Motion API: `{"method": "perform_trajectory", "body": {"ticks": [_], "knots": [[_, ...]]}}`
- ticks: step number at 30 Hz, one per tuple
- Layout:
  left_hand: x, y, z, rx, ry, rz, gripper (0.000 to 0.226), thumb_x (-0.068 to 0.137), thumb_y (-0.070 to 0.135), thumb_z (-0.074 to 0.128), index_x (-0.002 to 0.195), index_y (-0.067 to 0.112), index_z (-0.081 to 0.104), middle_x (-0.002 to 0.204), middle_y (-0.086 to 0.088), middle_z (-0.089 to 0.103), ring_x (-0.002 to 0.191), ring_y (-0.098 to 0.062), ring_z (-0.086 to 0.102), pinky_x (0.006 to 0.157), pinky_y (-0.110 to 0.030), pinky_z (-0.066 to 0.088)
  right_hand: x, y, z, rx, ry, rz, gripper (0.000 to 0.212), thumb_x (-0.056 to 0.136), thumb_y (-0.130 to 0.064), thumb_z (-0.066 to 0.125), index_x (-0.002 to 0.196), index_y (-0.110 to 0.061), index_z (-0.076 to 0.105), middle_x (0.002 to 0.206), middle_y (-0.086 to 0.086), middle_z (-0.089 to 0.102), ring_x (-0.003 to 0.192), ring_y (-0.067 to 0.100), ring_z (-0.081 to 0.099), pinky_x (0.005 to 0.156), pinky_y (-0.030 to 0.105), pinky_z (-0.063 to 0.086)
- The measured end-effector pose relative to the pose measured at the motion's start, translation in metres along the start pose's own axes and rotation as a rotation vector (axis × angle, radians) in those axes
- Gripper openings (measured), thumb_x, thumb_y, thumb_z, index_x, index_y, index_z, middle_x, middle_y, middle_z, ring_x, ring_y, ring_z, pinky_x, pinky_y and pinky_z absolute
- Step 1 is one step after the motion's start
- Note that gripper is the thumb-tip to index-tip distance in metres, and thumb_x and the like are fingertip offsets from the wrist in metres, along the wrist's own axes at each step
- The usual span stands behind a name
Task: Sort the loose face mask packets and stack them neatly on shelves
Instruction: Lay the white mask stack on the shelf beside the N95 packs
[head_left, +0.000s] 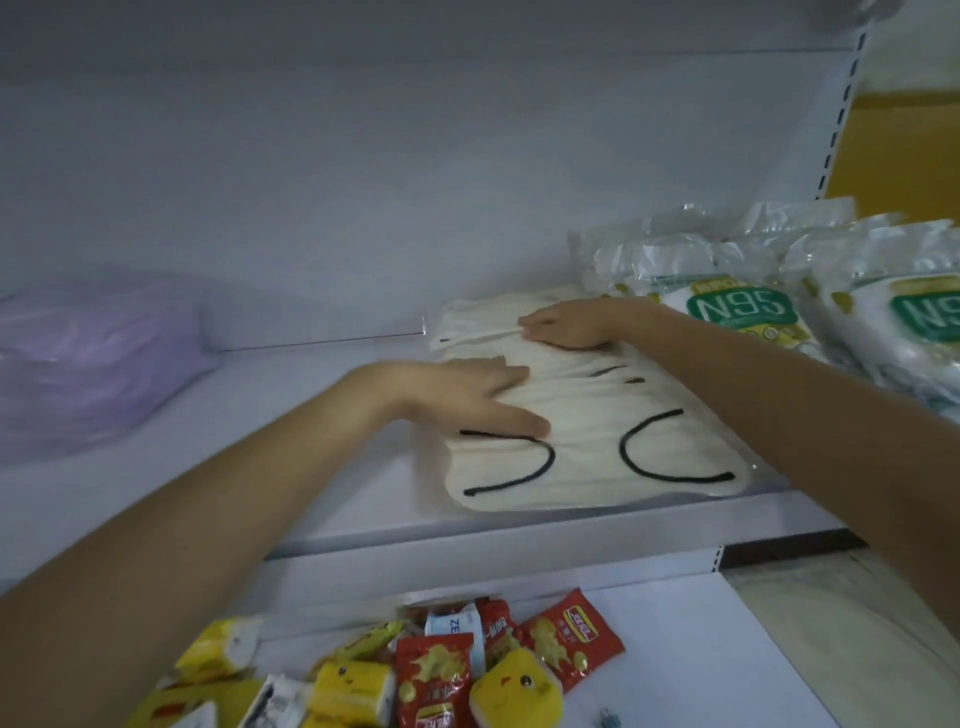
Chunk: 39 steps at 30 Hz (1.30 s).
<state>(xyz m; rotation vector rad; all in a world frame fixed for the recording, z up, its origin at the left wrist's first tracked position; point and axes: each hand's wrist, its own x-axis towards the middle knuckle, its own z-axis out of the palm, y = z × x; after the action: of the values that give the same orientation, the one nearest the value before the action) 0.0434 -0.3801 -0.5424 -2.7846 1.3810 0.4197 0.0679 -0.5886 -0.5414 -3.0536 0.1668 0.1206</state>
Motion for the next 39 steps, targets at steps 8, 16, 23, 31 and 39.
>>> {"method": "perform_trajectory", "body": {"ticks": [8,16,23,31,39], "knots": [[-0.003,0.019,0.006,0.029,0.105,-0.027,0.07,0.084,0.05,0.04,0.147,0.022,0.025,0.158,-0.005,0.014,0.145,-0.019,0.011,0.116,-0.044,0.013,-0.027,-0.015,-0.001,-0.048,-0.108,0.054,0.058,0.1,-0.048,0.016,0.148,-0.016,0.023,0.156,0.002,0.017,0.143,0.022,0.017,0.116,0.038,0.01],[-0.002,0.027,0.033,-0.06,0.197,-0.105,0.056,0.099,0.038,0.021,0.152,0.027,0.005,0.16,0.005,-0.002,0.146,-0.014,-0.005,0.118,-0.041,-0.002,-0.052,-0.008,0.007,0.102,0.004,0.039,0.047,0.104,-0.029,0.018,0.144,-0.006,0.028,0.154,0.009,0.023,0.14,0.023,0.024,0.113,0.028,0.014],[-0.001,0.035,0.032,-0.101,0.229,-0.129,0.06,0.096,0.044,0.027,0.151,0.027,0.01,0.16,0.003,0.001,0.147,-0.016,-0.002,0.118,-0.046,-0.001,-0.103,-0.008,0.001,0.075,-0.101,-0.022,0.057,0.098,-0.051,0.028,0.148,-0.024,0.024,0.156,-0.005,0.018,0.144,0.015,0.016,0.118,0.034,0.007],[-0.017,-0.001,0.023,-0.418,0.405,-0.299,0.05,0.094,0.046,0.044,0.137,0.021,0.041,0.139,-0.002,0.042,0.134,-0.025,0.034,0.102,-0.03,0.031,-0.146,-0.01,0.03,0.122,0.021,-0.113,0.055,0.099,-0.043,0.035,0.149,-0.024,0.02,0.158,0.001,0.012,0.145,0.015,0.007,0.113,0.026,0.003],[-0.018,-0.008,0.033,-0.939,0.437,-0.108,0.066,0.088,0.018,0.062,0.147,0.018,0.031,0.147,0.0,0.038,0.127,-0.011,0.041,0.094,-0.018,0.027,-0.147,-0.004,0.045,0.047,0.133,-0.107,0.064,0.092,-0.061,0.03,0.148,-0.034,0.017,0.157,0.002,0.013,0.145,0.015,0.008,0.116,0.035,0.004]]}}
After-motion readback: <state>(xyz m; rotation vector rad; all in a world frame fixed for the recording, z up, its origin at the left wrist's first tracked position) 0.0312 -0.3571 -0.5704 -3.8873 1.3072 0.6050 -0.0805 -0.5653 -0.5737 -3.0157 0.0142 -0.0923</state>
